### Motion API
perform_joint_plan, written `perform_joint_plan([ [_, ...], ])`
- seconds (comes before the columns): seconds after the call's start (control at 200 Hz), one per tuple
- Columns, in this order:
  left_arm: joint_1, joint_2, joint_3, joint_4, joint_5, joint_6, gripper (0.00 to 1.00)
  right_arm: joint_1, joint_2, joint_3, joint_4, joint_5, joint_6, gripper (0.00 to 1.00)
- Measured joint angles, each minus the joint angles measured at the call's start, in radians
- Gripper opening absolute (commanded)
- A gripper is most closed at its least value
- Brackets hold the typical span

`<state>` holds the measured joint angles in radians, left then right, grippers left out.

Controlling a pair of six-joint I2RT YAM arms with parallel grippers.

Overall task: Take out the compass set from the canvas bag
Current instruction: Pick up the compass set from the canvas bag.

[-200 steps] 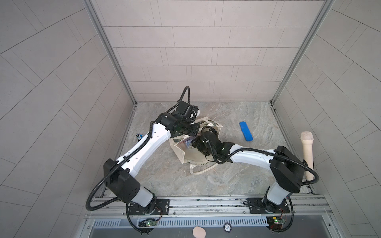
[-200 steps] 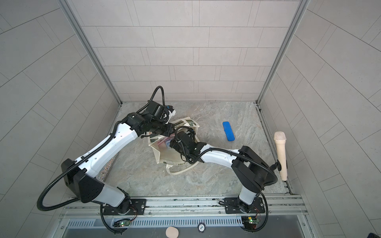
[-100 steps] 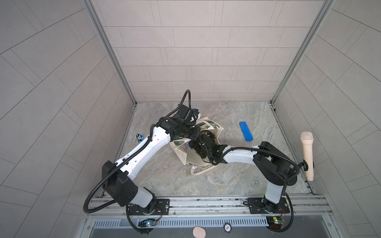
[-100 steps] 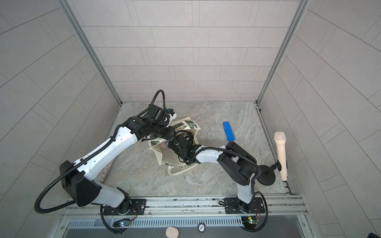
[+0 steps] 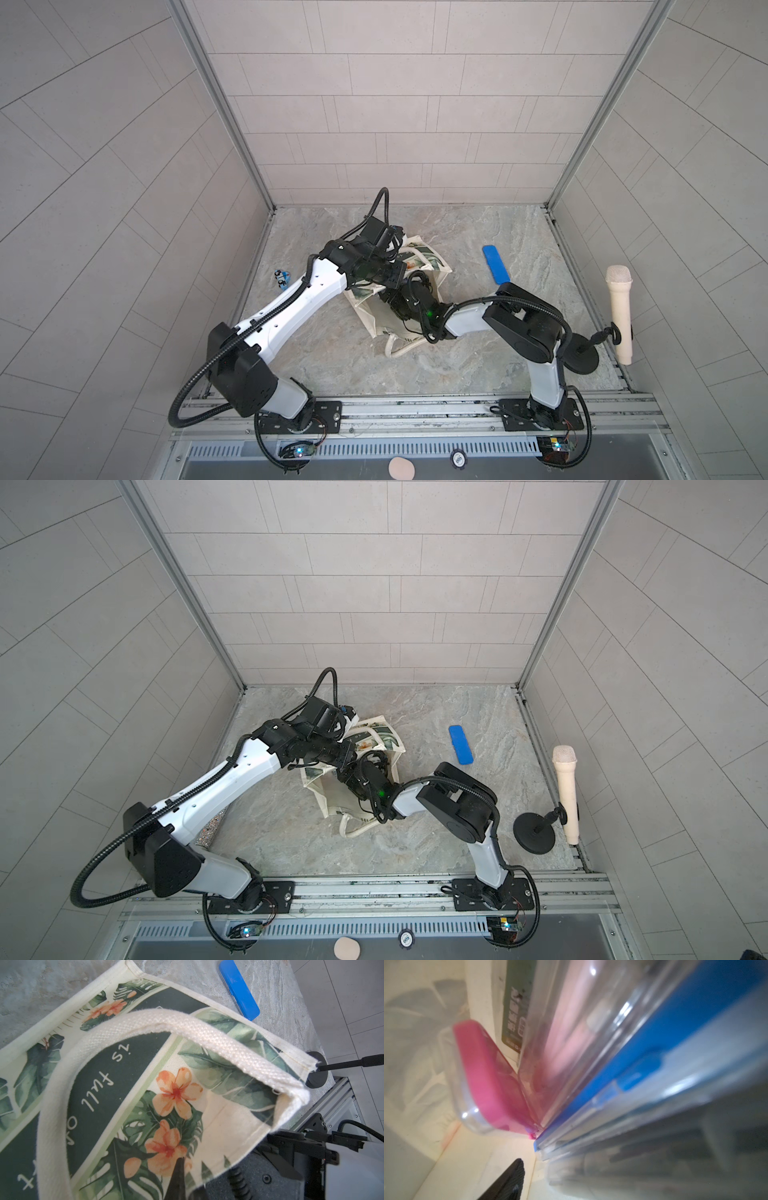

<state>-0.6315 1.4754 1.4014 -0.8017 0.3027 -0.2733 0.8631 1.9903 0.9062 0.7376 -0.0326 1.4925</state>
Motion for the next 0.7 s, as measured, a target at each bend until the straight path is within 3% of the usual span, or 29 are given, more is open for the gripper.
perform_joint_plan([
  [0.22,-0.01,0.0,-0.005,0.004,-0.001,-0.008,0.0,-0.035,-0.036,-0.064,0.06,0.013,-0.027,0.73],
  [0.485,-0.02,0.0,-0.005,0.008,-0.013,-0.016,0.0,-0.066,-0.042,-0.069,0.053,0.002,-0.026,0.61],
  [0.52,-0.021,0.0,-0.005,0.008,-0.014,-0.016,0.0,-0.066,-0.042,-0.069,0.05,0.002,-0.026,0.56],
  [0.696,-0.022,0.002,-0.005,0.008,-0.017,-0.016,0.0,-0.066,-0.048,-0.069,0.038,-0.006,-0.025,0.52],
])
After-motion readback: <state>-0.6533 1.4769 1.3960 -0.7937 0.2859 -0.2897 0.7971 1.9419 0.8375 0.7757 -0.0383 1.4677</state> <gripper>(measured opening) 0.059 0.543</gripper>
